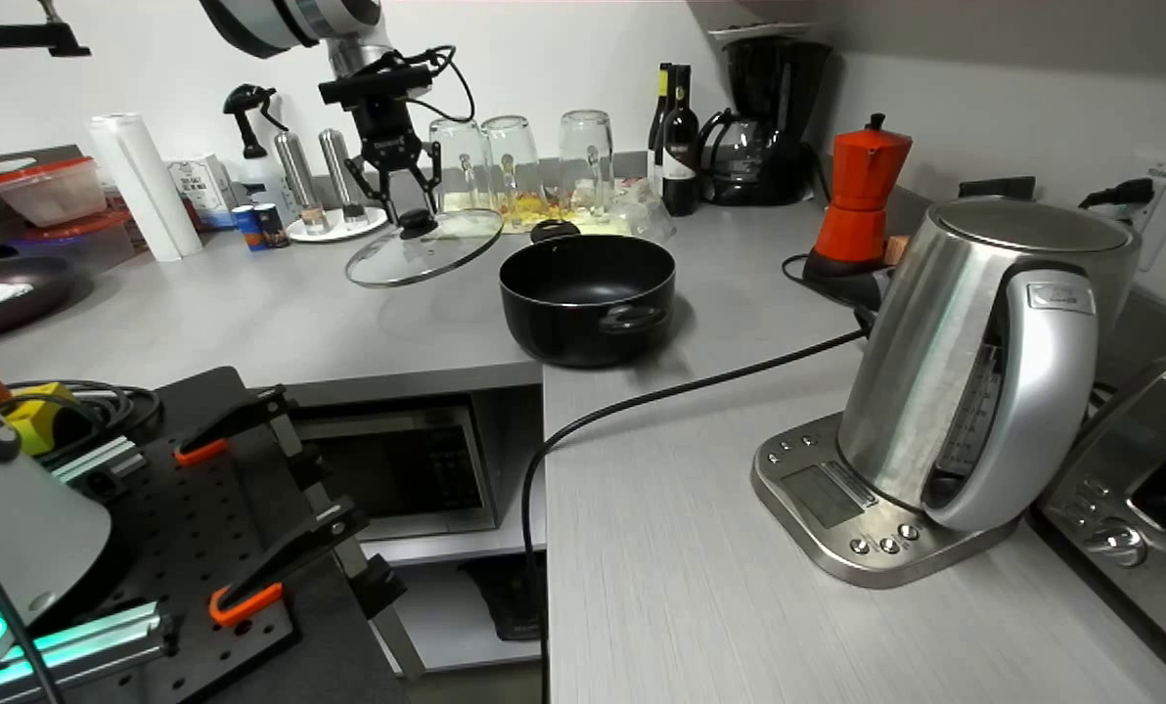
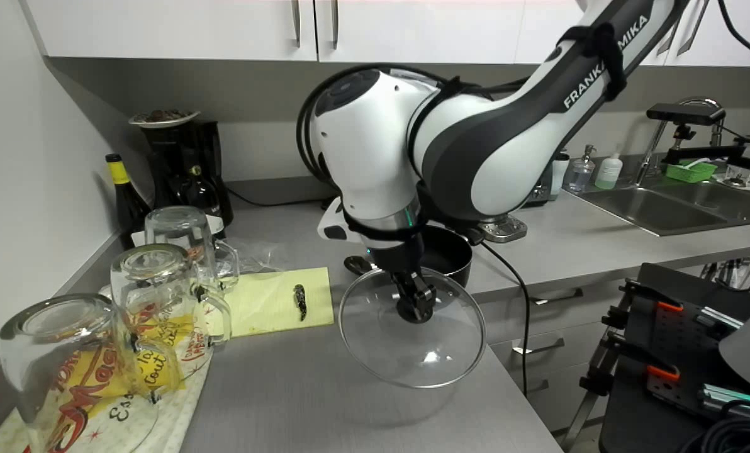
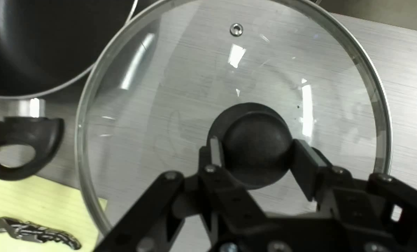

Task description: Put the lid on the pot

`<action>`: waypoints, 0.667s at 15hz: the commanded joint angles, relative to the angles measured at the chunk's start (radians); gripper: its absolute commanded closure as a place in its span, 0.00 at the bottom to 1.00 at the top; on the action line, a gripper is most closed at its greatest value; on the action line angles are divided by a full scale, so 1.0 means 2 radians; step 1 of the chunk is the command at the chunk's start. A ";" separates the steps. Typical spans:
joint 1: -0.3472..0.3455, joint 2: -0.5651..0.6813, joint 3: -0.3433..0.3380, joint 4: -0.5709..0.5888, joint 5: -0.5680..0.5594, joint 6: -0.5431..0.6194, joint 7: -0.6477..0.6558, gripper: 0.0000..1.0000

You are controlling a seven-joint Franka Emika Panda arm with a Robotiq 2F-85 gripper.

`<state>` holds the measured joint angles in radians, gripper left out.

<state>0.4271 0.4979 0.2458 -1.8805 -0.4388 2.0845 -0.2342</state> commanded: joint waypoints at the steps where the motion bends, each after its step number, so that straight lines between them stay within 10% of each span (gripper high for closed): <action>1: -0.006 -0.032 -0.013 0.011 -0.007 -0.039 0.031 0.74; 10: -0.063 -0.040 -0.040 0.072 0.020 -0.099 0.047 0.74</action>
<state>0.3264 0.4251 0.1786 -1.7947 -0.4259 1.9499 -0.1530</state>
